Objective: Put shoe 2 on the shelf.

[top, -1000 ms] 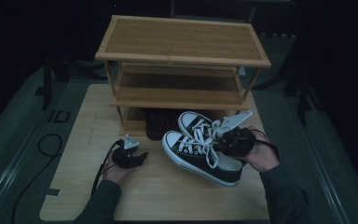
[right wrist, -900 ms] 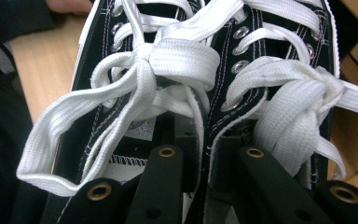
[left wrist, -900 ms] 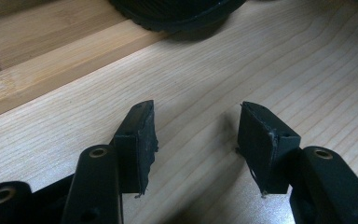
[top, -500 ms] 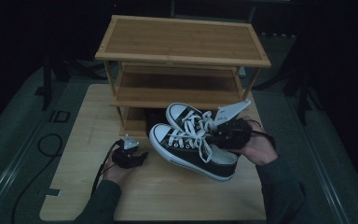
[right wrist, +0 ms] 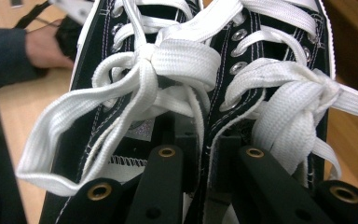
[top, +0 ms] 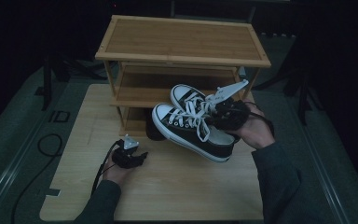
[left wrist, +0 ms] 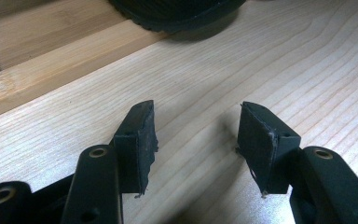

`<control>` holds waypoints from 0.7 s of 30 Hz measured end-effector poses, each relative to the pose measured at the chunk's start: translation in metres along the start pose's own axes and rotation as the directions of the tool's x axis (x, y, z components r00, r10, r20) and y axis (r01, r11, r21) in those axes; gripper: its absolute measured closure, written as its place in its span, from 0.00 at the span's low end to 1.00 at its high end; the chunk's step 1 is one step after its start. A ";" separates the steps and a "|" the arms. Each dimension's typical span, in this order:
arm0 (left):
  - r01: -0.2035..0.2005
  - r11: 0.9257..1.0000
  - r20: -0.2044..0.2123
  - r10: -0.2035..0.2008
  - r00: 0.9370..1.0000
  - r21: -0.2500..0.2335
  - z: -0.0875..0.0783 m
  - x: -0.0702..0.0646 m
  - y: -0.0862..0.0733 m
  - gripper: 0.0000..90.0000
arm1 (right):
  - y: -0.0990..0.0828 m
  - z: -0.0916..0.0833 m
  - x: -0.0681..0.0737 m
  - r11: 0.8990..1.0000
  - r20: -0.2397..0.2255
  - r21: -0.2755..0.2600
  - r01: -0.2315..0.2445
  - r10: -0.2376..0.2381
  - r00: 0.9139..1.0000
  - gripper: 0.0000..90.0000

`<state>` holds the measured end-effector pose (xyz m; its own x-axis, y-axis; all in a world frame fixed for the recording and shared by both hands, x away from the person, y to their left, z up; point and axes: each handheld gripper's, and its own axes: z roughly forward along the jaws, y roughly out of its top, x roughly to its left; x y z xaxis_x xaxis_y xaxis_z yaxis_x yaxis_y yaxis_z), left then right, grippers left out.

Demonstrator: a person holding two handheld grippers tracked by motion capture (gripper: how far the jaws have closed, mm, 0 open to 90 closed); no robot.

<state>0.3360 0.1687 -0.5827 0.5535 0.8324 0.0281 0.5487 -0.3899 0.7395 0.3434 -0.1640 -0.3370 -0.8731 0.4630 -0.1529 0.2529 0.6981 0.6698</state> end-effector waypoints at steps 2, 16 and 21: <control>-0.001 1.000 -0.001 0.001 1.000 0.001 0.000 0.000 0.000 0.52 | 0.002 0.003 -0.007 1.000 0.008 -0.002 -0.021 0.021 1.000 0.94; -0.002 1.000 0.002 0.002 1.000 0.000 0.000 0.000 0.000 0.52 | 0.019 0.025 -0.033 0.990 0.107 -0.013 -0.140 0.141 0.984 0.94; -0.002 1.000 0.002 0.002 1.000 0.000 0.000 0.000 0.000 0.52 | 0.024 0.031 -0.036 0.982 0.163 -0.027 -0.185 0.187 0.969 0.94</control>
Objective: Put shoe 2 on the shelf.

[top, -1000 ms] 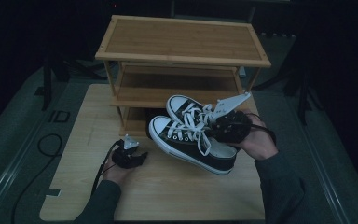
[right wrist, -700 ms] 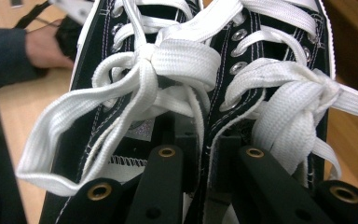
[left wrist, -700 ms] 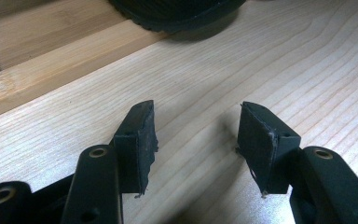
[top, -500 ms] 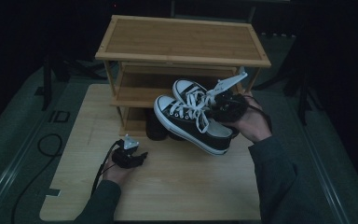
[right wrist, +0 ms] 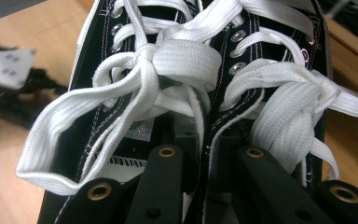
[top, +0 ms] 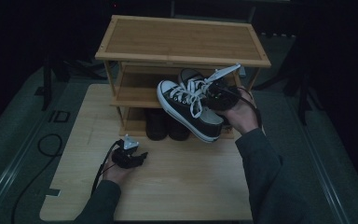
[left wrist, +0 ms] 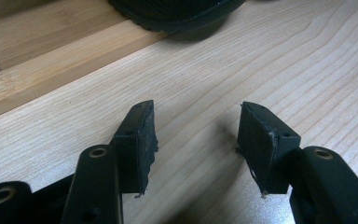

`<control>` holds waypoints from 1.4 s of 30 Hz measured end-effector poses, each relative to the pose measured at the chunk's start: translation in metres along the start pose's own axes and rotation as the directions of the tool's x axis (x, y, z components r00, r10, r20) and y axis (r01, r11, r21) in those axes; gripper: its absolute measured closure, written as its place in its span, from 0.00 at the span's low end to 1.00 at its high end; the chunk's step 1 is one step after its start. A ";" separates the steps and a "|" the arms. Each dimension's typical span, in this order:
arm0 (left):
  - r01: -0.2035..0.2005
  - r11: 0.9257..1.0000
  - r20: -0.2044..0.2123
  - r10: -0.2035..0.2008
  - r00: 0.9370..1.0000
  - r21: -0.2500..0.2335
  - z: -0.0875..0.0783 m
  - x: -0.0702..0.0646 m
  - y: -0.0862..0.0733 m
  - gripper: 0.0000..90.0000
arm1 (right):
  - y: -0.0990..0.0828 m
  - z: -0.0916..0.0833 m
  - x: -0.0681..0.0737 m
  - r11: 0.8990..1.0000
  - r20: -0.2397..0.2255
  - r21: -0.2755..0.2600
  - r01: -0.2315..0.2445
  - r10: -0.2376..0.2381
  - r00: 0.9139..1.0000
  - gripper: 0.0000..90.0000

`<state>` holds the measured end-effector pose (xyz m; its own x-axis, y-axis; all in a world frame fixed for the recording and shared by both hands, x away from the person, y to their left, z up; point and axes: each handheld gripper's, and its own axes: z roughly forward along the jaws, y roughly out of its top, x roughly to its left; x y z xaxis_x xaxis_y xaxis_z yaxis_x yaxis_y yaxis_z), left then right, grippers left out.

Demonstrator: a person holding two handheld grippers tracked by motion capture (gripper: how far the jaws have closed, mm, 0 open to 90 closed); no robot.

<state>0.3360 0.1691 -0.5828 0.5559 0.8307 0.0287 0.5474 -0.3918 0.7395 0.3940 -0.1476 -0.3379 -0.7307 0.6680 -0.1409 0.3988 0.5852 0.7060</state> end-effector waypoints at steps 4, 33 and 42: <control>0.000 1.000 0.000 0.000 1.000 0.000 0.000 0.000 0.000 0.52 | 0.004 0.005 -0.001 1.000 0.054 -0.006 -0.030 0.031 0.998 0.94; 0.001 1.000 0.000 -0.001 1.000 -0.007 0.000 0.000 -0.001 0.52 | 0.014 0.025 0.004 0.995 0.242 -0.042 -0.093 0.101 0.965 0.75; 0.003 1.000 -0.001 -0.003 1.000 -0.002 0.000 0.000 0.000 0.52 | 0.011 0.011 -0.007 0.999 0.200 -0.040 -0.010 0.018 0.980 0.65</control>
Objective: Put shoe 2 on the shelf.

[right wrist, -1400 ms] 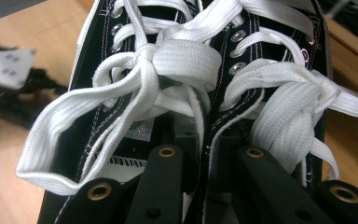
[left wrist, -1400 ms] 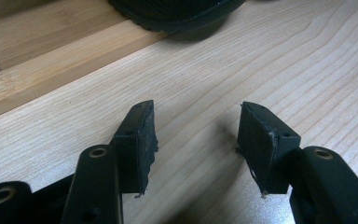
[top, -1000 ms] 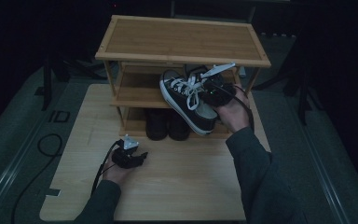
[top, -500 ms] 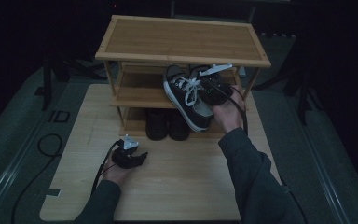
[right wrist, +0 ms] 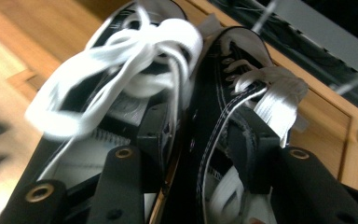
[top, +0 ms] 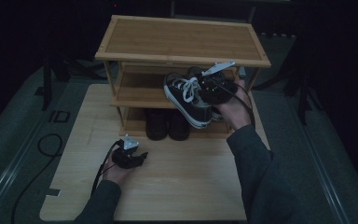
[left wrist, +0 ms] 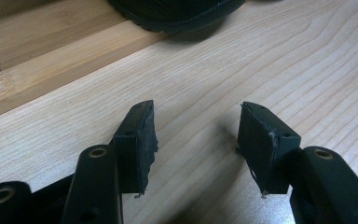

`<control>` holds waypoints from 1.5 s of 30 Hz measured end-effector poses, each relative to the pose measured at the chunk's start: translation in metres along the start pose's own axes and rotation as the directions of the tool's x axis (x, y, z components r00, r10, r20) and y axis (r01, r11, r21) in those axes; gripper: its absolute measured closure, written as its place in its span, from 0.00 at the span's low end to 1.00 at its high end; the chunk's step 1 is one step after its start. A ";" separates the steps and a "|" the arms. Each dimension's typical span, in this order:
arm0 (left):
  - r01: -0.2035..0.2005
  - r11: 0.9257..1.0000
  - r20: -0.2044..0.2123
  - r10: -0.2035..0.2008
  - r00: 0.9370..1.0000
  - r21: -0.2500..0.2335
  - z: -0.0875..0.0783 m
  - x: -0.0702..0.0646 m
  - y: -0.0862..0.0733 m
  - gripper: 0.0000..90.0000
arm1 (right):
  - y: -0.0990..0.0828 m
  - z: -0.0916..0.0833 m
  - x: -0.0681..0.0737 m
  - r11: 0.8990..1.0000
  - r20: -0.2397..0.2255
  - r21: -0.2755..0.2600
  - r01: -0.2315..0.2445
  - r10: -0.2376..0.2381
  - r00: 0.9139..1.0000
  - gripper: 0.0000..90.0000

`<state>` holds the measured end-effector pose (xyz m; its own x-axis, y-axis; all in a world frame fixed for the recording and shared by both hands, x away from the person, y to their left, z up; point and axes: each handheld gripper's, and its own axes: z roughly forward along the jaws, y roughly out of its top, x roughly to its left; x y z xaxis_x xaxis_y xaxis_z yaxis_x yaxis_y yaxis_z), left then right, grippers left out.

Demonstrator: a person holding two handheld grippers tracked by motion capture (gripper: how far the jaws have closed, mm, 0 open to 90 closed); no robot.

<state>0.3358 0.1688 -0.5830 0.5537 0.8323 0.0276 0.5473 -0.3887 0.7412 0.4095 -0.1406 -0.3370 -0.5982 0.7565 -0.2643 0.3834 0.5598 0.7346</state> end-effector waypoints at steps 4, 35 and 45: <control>-0.001 1.000 0.000 0.001 1.000 0.002 0.000 0.000 0.000 0.52 | -0.003 -0.006 -0.007 1.000 -0.053 -0.005 0.010 -0.011 0.999 0.63; -0.020 0.999 0.054 0.018 0.998 0.043 -0.029 -0.012 0.058 0.65 | -0.006 -0.043 -0.009 0.993 -0.197 -0.101 0.054 -0.073 0.978 0.86; -0.066 0.997 0.078 0.069 0.995 -0.034 -0.051 -0.011 0.094 0.68 | -0.003 -0.050 0.008 0.983 -0.233 -0.151 0.101 -0.135 0.963 0.93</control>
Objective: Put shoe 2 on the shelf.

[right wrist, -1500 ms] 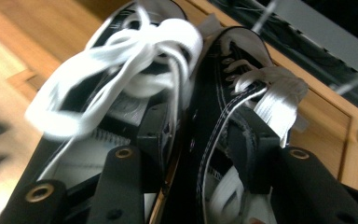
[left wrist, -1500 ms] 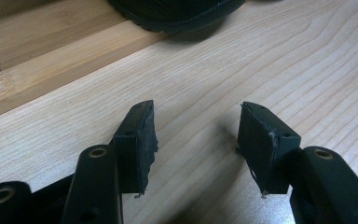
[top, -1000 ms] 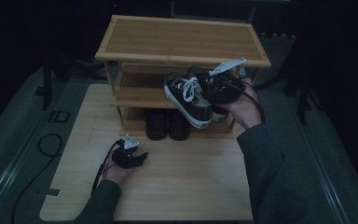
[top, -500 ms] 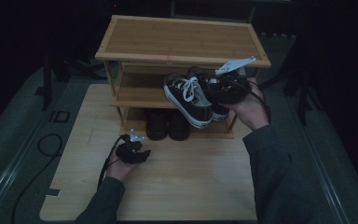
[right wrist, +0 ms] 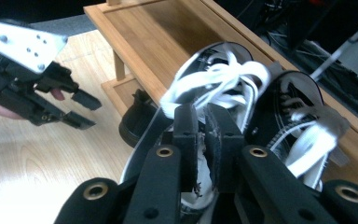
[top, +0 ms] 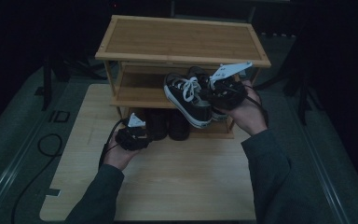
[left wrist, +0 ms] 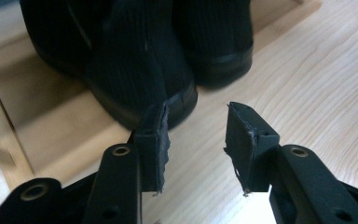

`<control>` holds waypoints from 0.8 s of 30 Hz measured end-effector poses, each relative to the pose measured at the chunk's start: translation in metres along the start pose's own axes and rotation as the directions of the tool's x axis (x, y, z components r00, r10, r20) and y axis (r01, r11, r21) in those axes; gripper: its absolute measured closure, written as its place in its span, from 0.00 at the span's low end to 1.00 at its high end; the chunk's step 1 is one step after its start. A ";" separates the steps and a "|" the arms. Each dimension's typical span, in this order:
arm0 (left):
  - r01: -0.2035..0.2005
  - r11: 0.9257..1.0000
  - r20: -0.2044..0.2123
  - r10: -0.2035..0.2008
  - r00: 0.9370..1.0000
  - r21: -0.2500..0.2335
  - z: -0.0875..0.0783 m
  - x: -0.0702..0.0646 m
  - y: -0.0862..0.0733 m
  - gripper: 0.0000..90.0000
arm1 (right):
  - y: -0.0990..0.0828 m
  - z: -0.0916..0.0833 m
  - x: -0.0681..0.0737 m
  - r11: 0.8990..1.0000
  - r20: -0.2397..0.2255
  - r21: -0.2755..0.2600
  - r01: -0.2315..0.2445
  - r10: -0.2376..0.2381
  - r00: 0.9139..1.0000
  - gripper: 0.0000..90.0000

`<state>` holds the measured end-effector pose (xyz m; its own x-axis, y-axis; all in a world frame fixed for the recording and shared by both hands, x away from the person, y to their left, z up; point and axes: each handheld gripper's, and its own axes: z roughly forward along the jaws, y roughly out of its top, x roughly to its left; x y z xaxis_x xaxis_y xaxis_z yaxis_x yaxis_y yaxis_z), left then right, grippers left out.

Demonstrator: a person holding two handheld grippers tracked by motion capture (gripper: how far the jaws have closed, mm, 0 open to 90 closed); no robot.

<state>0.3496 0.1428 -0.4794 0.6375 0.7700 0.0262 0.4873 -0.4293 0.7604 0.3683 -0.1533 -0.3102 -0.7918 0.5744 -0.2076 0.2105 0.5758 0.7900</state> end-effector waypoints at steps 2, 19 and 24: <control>-0.009 1.000 0.000 0.009 1.000 -0.016 -0.004 -0.001 0.007 0.70 | 0.001 0.000 0.003 1.000 -0.011 -0.005 0.010 -0.010 1.000 0.95; -0.045 0.998 0.018 0.046 0.999 -0.053 -0.013 -0.003 0.055 0.66 | -0.014 0.011 0.036 0.998 -0.097 -0.020 0.057 -0.058 0.994 1.00; -0.062 0.996 0.001 0.062 0.998 -0.061 -0.014 -0.004 0.068 0.71 | -0.026 0.016 0.047 0.997 -0.131 -0.026 0.074 -0.076 0.988 1.00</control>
<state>0.3717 0.1176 -0.4187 0.6670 0.7415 0.0731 0.4091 -0.4465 0.7958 0.3350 -0.1322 -0.3491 -0.8738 0.4477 -0.1901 0.1367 0.6011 0.7874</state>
